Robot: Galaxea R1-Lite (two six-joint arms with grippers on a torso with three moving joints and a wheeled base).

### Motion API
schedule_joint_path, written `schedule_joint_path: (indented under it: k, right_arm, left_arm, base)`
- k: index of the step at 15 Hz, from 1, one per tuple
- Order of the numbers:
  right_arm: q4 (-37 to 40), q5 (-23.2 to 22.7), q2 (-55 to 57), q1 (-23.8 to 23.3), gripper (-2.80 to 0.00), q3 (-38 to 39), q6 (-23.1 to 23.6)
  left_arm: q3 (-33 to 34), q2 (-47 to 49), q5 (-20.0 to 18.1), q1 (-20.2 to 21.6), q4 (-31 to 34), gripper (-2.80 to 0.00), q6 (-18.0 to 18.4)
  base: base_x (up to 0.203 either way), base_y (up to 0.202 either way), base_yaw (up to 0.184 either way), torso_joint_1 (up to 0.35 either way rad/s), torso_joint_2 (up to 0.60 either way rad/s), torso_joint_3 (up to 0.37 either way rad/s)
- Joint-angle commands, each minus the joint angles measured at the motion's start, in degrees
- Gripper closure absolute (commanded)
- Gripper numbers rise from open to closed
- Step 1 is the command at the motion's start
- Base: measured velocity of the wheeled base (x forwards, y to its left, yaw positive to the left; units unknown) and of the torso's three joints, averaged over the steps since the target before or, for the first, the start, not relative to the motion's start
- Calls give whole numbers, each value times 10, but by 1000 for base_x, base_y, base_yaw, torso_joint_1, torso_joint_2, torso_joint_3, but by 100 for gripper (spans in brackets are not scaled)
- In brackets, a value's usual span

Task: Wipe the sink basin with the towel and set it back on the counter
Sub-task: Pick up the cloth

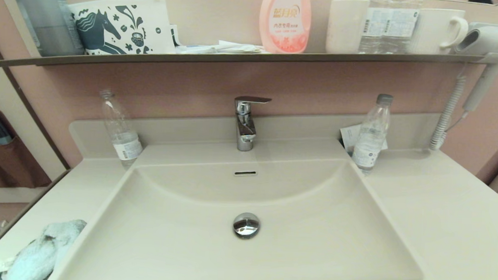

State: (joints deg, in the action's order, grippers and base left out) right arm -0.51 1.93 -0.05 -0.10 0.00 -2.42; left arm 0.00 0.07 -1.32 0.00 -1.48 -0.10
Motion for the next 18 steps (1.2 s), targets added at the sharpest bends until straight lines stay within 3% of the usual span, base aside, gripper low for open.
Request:
schedule_joint_path:
  k: [1, 9, 11, 15, 18]
  right_arm:
    - [0, 0, 0, 0, 0, 0, -3]
    - [0, 0, 0, 0, 0, 0, -7]
    - [0, 0, 0, 0, 0, 0, -7]
    - [0, 0, 0, 0, 0, 0, -7]
    - [0, 0, 0, 0, 0, 0, -7]
  left_arm:
    - [0, 0, 0, 0, 0, 0, 1]
    - [0, 0, 0, 0, 0, 0, 4]
    - [-43, 12, -5, 0, 4, 0, 4]
    - [-128, 146, -6, 0, 4, 0, 2]
    - [-214, 261, 38, 1, 46, 0, 6]
  base:
    - [0, 0, 0, 0, 0, 0]
    - [0, 0, 0, 0, 0, 0]
    - [0, 0, 0, 0, 0, 0]
    - [0, 0, 0, 0, 0, 0]
    - [0, 0, 0, 0, 0, 0]
